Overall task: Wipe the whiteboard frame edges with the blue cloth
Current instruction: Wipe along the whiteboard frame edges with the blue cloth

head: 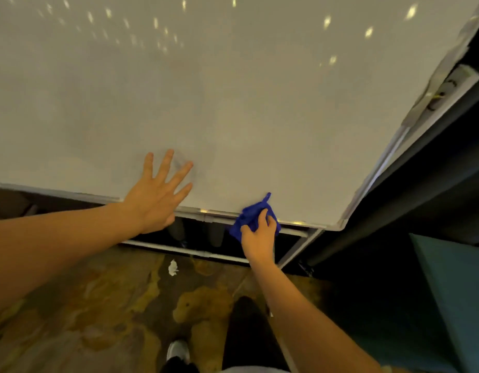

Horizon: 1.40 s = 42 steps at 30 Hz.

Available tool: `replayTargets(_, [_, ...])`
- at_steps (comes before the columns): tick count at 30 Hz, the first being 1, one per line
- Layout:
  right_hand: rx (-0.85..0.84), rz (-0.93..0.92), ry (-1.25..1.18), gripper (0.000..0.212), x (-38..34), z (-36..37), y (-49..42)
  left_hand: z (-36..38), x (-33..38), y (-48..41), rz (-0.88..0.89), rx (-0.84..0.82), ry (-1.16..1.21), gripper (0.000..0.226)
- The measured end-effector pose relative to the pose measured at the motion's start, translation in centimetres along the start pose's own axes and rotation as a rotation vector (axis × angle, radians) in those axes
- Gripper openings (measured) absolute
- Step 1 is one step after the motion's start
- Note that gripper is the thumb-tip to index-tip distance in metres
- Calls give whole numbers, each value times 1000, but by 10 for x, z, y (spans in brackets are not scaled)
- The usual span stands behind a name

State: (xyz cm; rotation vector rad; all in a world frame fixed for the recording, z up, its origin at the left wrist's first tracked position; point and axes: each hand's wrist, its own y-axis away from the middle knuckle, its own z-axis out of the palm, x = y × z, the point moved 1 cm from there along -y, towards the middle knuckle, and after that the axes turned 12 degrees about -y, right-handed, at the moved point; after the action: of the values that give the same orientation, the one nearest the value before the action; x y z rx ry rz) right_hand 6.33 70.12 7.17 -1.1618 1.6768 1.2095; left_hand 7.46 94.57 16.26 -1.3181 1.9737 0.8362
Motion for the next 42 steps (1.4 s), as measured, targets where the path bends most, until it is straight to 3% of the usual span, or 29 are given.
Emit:
replayTargets(3, [-206,-168,266,86,16,-5,3,-9,29,2,-28,-104,144,82])
replayTargets(7, [-394,-429,543,77,18,-16,-13,-33,76,1,-98,-269,232,84])
replayTargets(10, [-581,-764,960,75,9,-36,-44,-57,104,-15,-214,-450,402,82])
replayTargets(14, [-834,-1071,1358,74,-5,-59,-88,-82,132,-43,-349,-689,618,80])
replayTargets(19, [-1078,-1426,1817,66,-31,-63,-100,-111,188,-53,-639,-921,995,82])
replayTargets(21, [-1109,-1509,1888,60,-48,-49,-98,-116,206,-55,-718,-1012,1133,85])
replayTargets(23, [-1064,-1760,2077,59,-66,-31,-97,-122,219,-60,-850,-1073,1360,86])
replayTargets(24, [-1017,-1882,2196,61,-73,-22,-98,-123,224,-64,-924,-1061,1486,86])
replayTargets(27, [-1000,-1985,2325,68,-92,11,-108,-128,231,-82,-1180,-876,1823,85])
replayTargets(30, [-986,-2096,2281,70,-116,62,-108,-137,239,-110,-1440,-479,2231,94])
replayTargets(33, [-868,-2080,2246,59,-147,136,-97,-139,224,-144,-1642,-85,2602,109])
replayTargets(36, [-1057,-2175,2335,55,-140,163,-93,-125,194,-168,-1839,129,2791,105])
replayTargets(38, [-1310,-2265,2428,62,-127,152,-104,-116,175,-174,-2041,149,2814,99])
replayTargets(39, [-1344,-2276,2477,68,-128,153,-108,-113,166,-174,-2110,123,2810,98])
replayTargets(40, [-1314,-2286,2492,73,-132,168,-109,-106,158,-173,-2145,111,2809,97])
replayTargets(42, [-1050,-2276,2430,76,-149,218,-101,-93,142,-172,-2081,119,2833,98])
